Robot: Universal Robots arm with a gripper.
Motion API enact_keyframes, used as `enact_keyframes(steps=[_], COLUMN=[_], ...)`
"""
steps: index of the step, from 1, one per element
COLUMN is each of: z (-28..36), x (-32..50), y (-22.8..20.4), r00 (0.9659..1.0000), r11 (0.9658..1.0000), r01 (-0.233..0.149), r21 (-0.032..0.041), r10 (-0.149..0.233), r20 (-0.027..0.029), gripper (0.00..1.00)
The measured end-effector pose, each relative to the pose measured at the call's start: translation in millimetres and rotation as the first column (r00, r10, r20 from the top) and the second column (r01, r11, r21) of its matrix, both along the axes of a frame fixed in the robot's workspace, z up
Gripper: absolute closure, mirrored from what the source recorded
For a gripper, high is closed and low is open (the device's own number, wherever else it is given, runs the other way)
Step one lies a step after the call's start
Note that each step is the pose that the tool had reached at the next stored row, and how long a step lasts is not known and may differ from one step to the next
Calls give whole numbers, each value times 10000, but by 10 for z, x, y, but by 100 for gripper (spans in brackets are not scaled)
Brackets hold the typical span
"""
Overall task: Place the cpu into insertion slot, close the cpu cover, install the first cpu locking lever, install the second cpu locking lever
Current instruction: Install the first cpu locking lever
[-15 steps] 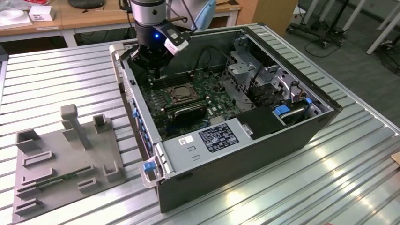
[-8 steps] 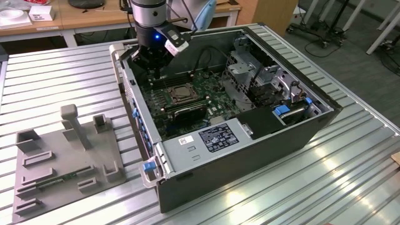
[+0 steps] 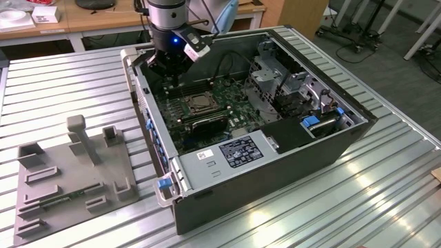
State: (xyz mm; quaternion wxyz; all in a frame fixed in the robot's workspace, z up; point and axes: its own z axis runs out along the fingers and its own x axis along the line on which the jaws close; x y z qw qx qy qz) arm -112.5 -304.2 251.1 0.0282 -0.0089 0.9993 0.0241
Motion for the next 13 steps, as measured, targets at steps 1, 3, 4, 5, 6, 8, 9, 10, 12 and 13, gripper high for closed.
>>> enact_keyframes(steps=[1,3,4,5,6,8,9,10,12,13], z=[-1,-2,-2,-3,-3,-4,-5,-5,-6,-6], x=[8,23,31,39,48,66,74,83,102,113], y=[0,0,0,0,0,0,0,0,0,0], r00=[10000,10000,10000,10000,10000,10000,10000,10000,10000,10000], r11=[10000,10000,10000,10000,10000,10000,10000,10000,10000,10000], r01=[0,0,0,0,0,0,1,1,1,0], r21=[0,0,0,0,0,0,-1,0,0,0], r10=[0,0,0,0,0,0,-1,-1,-1,0], r20=[0,0,0,0,0,0,0,0,0,0], gripper=[89,89,89,89,89,89,89,89,89,89])
